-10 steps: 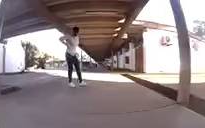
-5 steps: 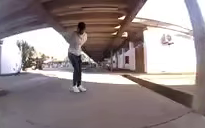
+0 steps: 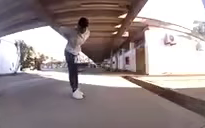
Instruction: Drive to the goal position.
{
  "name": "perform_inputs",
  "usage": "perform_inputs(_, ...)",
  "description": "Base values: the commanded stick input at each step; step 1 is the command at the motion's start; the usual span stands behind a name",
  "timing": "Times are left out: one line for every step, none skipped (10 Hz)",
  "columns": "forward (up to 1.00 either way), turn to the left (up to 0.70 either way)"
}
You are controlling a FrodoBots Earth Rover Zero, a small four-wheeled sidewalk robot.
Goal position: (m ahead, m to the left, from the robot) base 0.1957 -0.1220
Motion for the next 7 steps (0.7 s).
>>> perform_inputs(0.58, 0.0)
perform_inputs(0.28, 0.0)
perform_inputs(0.0, 0.0)
perform_inputs(0.0, 0.0)
perform_inputs(0.0, 0.0)
perform_inputs(0.0, 0.0)
perform_inputs(0.0, 0.0)
